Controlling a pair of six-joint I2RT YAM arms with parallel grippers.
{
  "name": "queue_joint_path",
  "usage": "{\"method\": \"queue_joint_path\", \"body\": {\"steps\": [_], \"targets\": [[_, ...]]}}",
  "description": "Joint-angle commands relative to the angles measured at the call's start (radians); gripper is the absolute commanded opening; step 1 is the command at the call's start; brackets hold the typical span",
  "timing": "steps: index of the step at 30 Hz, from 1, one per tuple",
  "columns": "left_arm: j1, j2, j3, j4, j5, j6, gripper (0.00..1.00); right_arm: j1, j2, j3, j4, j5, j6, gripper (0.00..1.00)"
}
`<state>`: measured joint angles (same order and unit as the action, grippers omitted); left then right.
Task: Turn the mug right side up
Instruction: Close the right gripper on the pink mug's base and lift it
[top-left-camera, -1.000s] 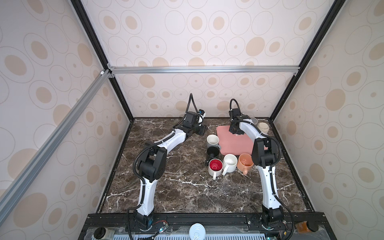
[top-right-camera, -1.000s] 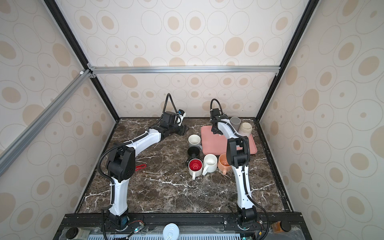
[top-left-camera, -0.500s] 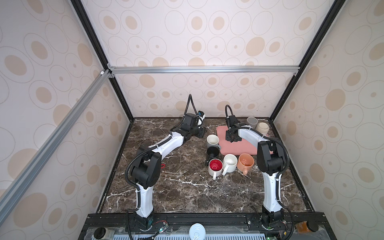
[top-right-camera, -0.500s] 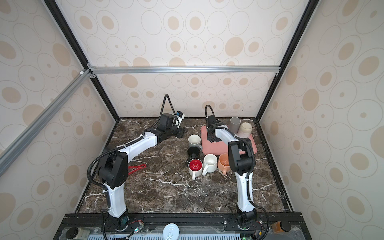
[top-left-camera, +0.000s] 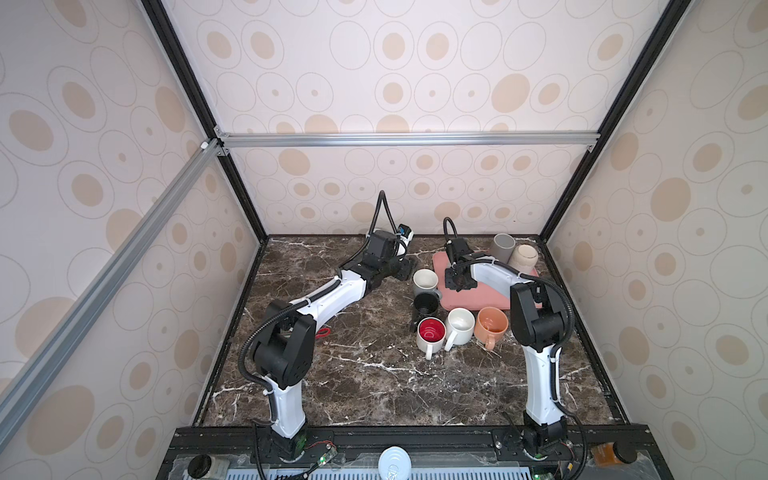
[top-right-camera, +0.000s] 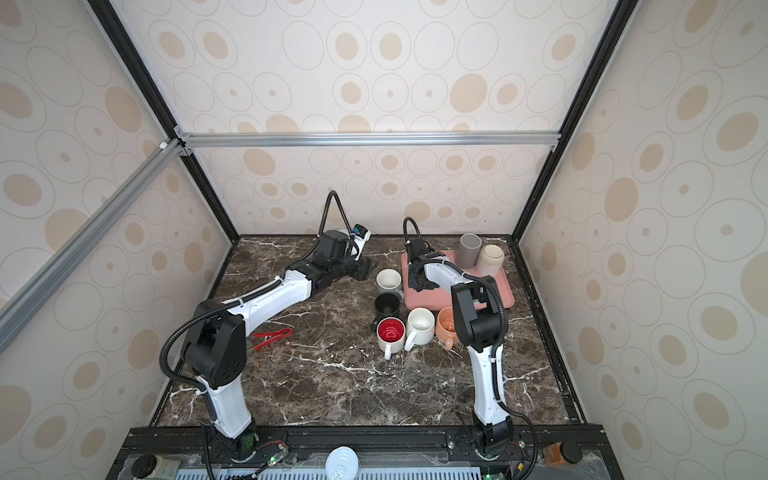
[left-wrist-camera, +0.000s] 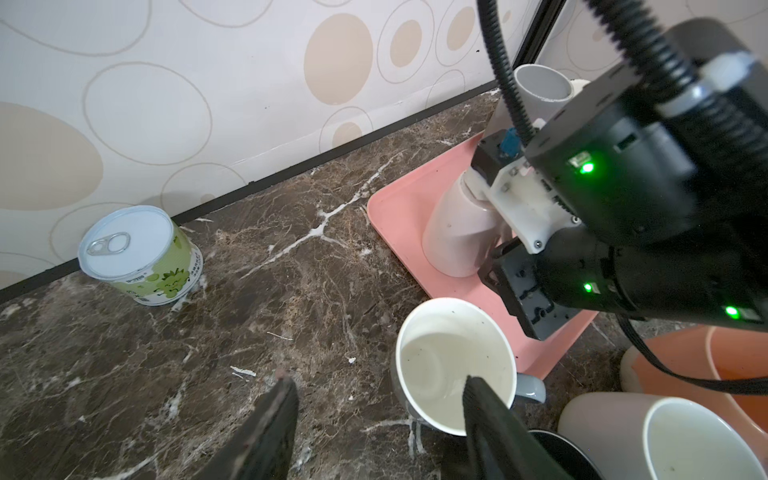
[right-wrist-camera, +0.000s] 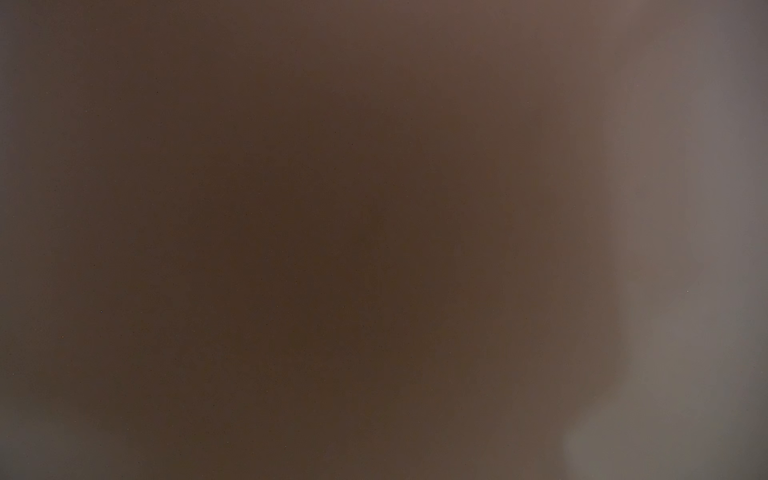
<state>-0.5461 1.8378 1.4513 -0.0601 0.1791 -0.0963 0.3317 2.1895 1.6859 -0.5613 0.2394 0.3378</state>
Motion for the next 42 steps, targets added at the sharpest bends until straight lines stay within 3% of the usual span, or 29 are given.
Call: {"method": "queue_joint_path", "body": {"steps": [1,9,17,23,31,42], "targets": [[-0.004,-0.05,-0.021,0.021,-0.032,0.023,0.64,0.003,0.01,0.028,-0.043,0.029,-0.015,0.15],[-0.004,-0.061,-0.028,0.019,-0.04,0.043,0.65,0.012,-0.074,0.008,-0.033,0.063,-0.058,0.0],[-0.003,-0.078,-0.044,0.039,-0.035,0.035,0.65,0.036,-0.186,-0.041,0.002,0.079,-0.075,0.0],[0.001,-0.107,-0.072,0.06,-0.032,0.024,0.65,0.038,-0.298,-0.134,0.097,0.029,-0.032,0.0],[0.06,-0.179,-0.121,0.129,0.043,-0.071,0.72,0.038,-0.423,-0.229,0.243,-0.193,0.014,0.0],[0.226,-0.286,-0.266,0.386,0.371,-0.345,0.79,0.038,-0.512,-0.357,0.599,-0.637,0.169,0.0]]}}
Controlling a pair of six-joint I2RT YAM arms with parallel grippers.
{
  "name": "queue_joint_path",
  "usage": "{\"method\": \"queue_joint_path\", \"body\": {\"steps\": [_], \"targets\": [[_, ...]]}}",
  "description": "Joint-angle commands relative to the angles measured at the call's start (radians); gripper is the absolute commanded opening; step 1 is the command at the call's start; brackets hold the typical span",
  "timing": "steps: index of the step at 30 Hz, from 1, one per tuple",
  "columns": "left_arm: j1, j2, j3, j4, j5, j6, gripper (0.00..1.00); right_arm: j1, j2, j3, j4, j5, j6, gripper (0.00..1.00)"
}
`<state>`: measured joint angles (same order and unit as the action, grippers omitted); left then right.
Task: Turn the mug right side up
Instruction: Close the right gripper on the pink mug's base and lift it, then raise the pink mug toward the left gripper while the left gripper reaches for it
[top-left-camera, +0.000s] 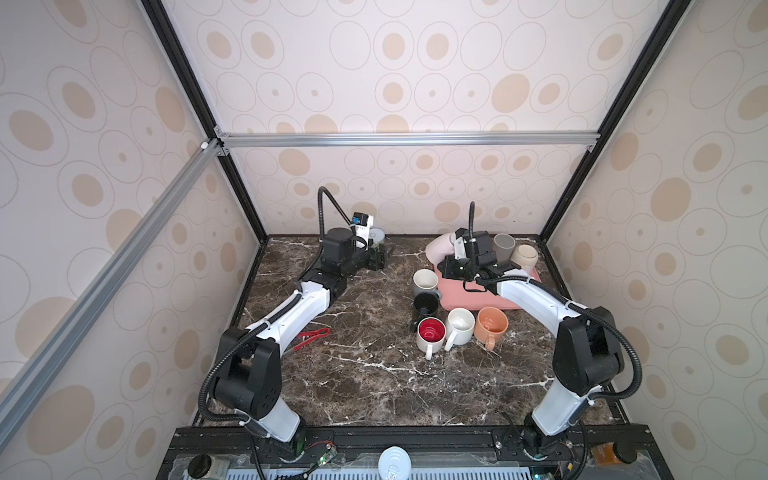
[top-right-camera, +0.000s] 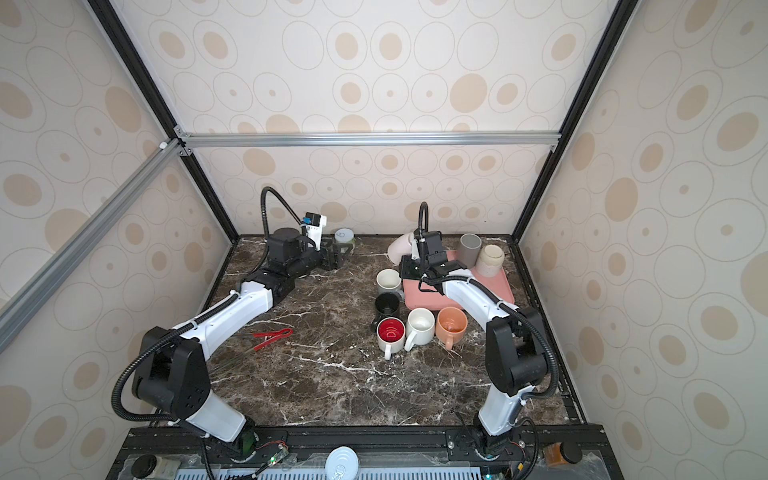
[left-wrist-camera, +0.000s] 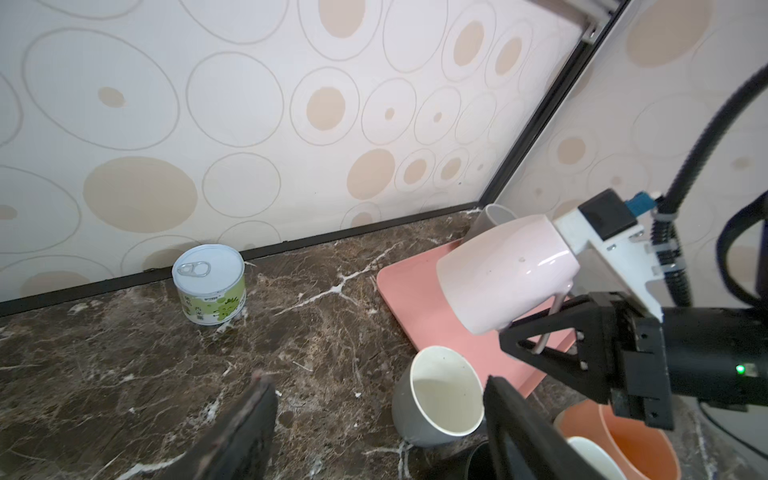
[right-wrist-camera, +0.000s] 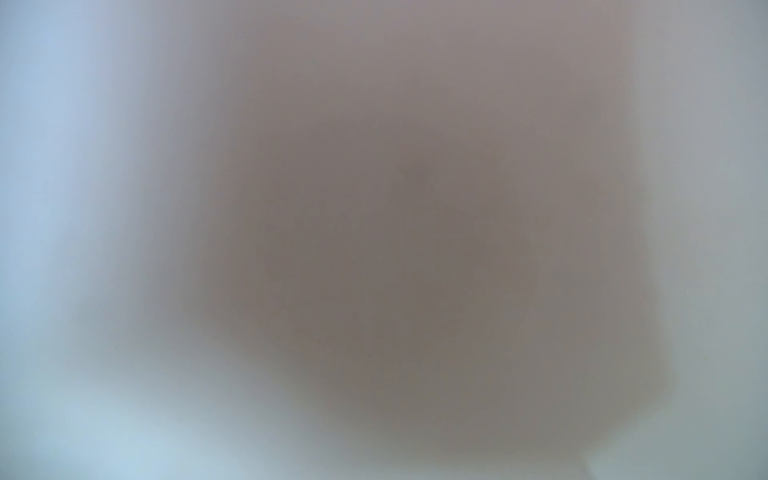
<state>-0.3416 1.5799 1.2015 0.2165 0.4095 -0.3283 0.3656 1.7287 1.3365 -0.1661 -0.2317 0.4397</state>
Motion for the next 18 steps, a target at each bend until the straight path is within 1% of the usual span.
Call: {"method": "queue_joint_path", "body": {"steps": [1,5,8,12,15,18], "targets": [[0.033,-0.032,-0.028,0.131,0.167,-0.14,0.79,0.007,-0.053,-0.009,0.227,-0.196,0.083,0.0],[0.082,-0.04,-0.098,0.295,0.278,-0.283,0.8,0.01,-0.063,-0.025,0.319,-0.301,0.141,0.0],[0.099,-0.017,-0.13,0.419,0.347,-0.384,0.79,0.018,-0.079,-0.047,0.367,-0.345,0.171,0.0],[0.098,0.028,-0.15,0.579,0.434,-0.5,0.77,0.028,-0.088,-0.07,0.41,-0.4,0.203,0.0],[0.092,0.056,-0.171,0.704,0.47,-0.568,0.77,0.031,-0.087,-0.079,0.436,-0.438,0.234,0.0],[0.073,0.084,-0.177,0.767,0.492,-0.612,0.77,0.034,-0.085,-0.086,0.465,-0.466,0.266,0.0]]}}
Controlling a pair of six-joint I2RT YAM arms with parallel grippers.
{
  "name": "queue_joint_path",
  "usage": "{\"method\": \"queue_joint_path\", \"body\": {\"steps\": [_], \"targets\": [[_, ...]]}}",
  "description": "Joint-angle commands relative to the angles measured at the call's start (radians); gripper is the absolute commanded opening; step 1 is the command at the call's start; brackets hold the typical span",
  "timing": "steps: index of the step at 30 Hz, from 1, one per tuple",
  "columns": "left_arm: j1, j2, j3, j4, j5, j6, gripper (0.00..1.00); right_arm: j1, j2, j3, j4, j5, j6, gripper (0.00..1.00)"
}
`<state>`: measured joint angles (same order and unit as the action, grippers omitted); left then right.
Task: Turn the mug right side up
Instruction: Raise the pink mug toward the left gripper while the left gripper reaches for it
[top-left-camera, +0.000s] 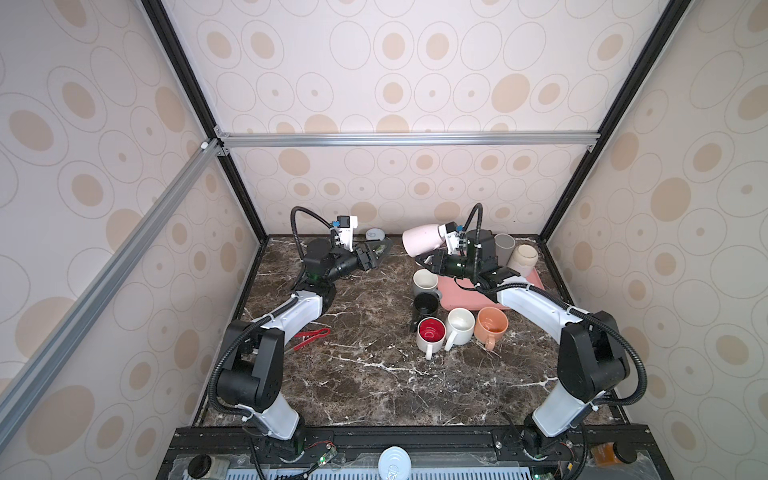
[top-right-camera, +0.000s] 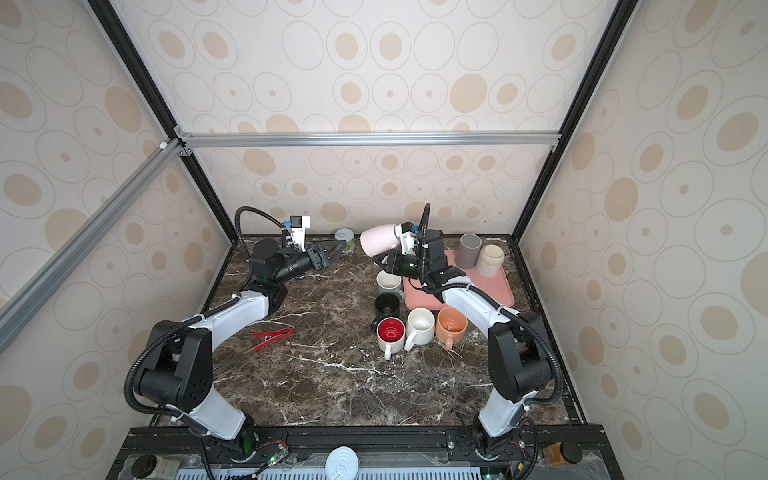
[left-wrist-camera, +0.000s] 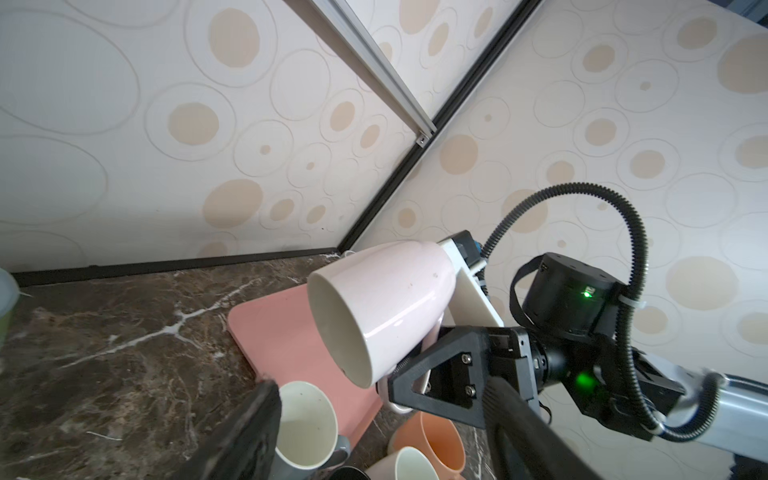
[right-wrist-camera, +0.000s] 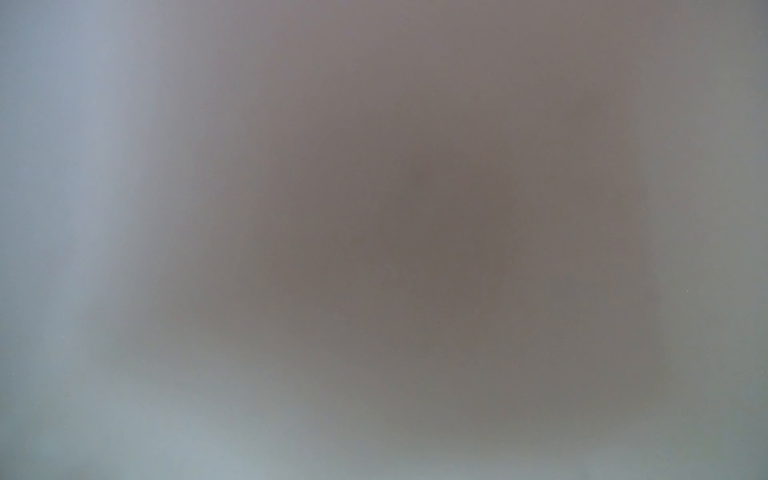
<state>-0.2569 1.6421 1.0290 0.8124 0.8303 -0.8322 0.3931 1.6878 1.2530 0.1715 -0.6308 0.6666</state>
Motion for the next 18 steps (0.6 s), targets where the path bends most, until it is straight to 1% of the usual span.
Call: {"method": "queue_joint_path", "body": {"steps": [1,6,10,13,18], "targets": [[-0.016,0.029,-0.009,0.19,0.072,-0.122,0.77,0.009,-0.045,-0.004,0.132,-0.074,0.045,0.0],[-0.041,0.074,-0.002,0.301,0.098,-0.199,0.76,0.022,-0.051,0.0,0.123,-0.091,0.048,0.0],[-0.062,0.11,0.036,0.317,0.134,-0.225,0.76,0.033,-0.044,0.006,0.125,-0.107,0.059,0.0],[-0.068,0.123,0.04,0.349,0.136,-0.251,0.76,0.045,-0.037,0.013,0.131,-0.116,0.064,0.0],[-0.072,0.139,0.048,0.465,0.178,-0.337,0.68,0.058,-0.014,0.034,0.137,-0.13,0.079,0.0]]}}
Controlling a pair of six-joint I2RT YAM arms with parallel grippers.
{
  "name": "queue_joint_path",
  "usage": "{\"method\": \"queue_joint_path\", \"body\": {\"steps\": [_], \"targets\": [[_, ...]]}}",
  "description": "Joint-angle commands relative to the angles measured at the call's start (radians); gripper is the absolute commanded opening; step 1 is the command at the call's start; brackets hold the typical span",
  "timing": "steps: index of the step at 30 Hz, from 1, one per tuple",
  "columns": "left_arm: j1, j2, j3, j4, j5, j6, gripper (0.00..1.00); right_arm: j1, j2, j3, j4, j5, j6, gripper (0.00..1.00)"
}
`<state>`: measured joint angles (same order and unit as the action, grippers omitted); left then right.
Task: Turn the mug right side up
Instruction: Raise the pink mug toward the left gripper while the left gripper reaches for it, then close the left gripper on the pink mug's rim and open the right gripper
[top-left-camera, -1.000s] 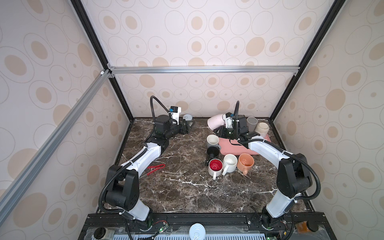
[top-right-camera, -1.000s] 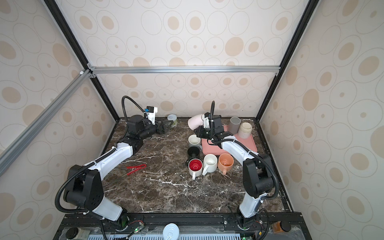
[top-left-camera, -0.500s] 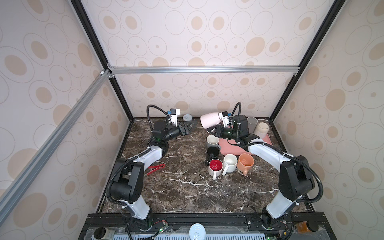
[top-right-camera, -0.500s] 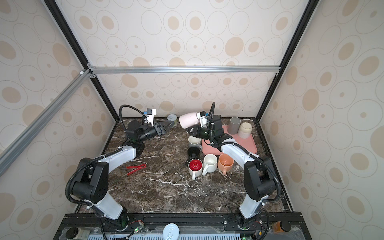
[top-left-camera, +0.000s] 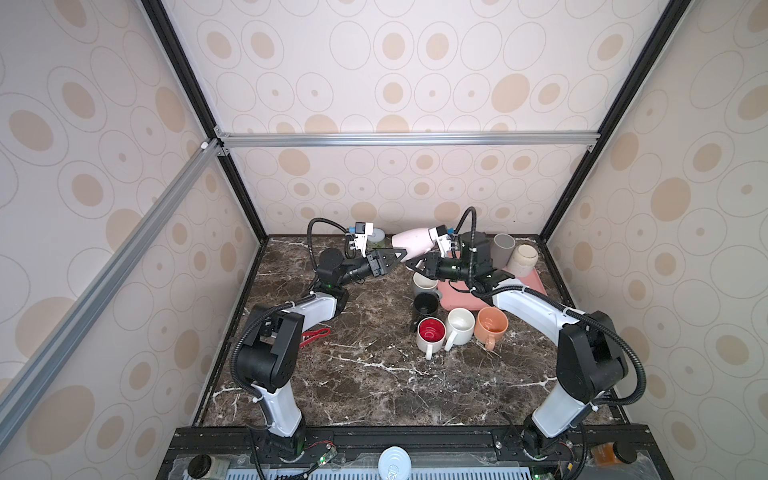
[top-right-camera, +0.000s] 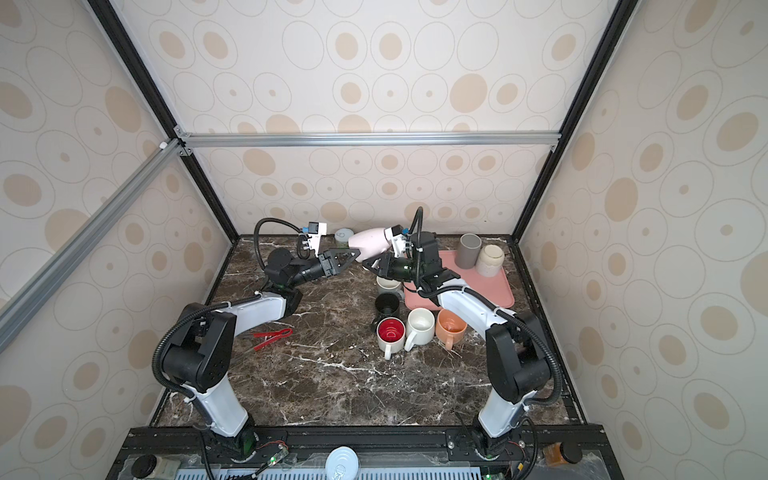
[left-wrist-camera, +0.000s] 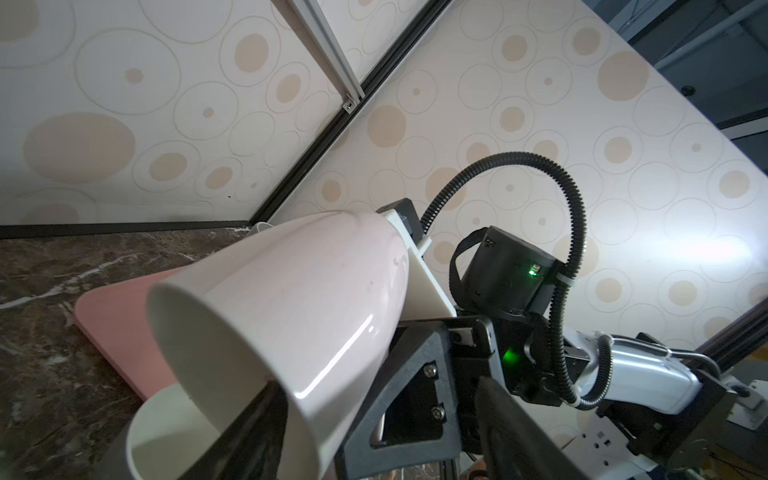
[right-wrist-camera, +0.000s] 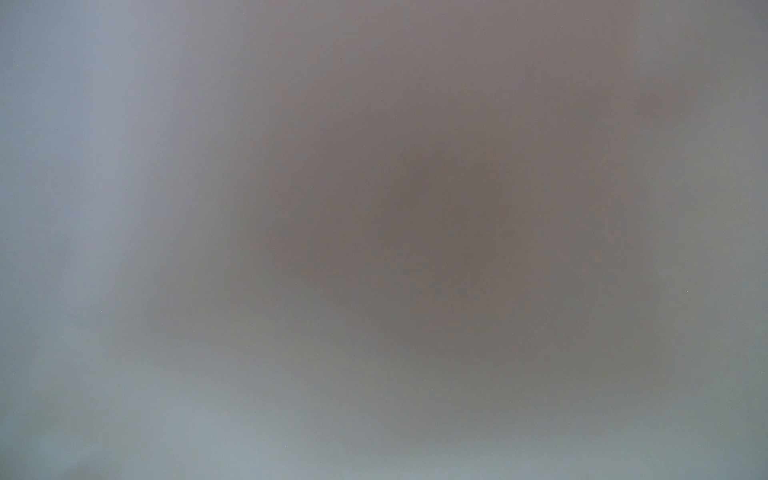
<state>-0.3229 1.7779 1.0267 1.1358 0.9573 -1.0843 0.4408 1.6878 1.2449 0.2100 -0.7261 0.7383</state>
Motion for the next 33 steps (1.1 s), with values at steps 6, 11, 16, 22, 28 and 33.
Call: {"method": "queue_joint_path", "body": {"steps": [6,11,16,22,28,33], "targets": [[-0.005,0.007,0.058,0.249,0.11,-0.149,0.59,0.013,0.043,0.062,0.188,-0.089,0.108,0.0],[-0.005,0.0,0.052,0.274,0.131,-0.167,0.4,0.023,0.054,0.061,0.198,-0.093,0.127,0.0],[-0.005,0.011,0.04,0.365,0.139,-0.241,0.09,0.047,0.02,0.042,0.085,-0.043,0.046,0.05],[-0.003,0.018,0.024,0.45,0.155,-0.309,0.0,0.089,-0.031,-0.003,-0.026,0.045,-0.039,0.34],[0.007,0.004,0.003,0.392,0.164,-0.265,0.0,0.102,-0.1,-0.095,-0.082,0.207,-0.072,0.48],[0.01,-0.026,-0.017,0.245,0.156,-0.159,0.0,0.104,-0.158,-0.134,-0.208,0.357,-0.124,0.48]]}}
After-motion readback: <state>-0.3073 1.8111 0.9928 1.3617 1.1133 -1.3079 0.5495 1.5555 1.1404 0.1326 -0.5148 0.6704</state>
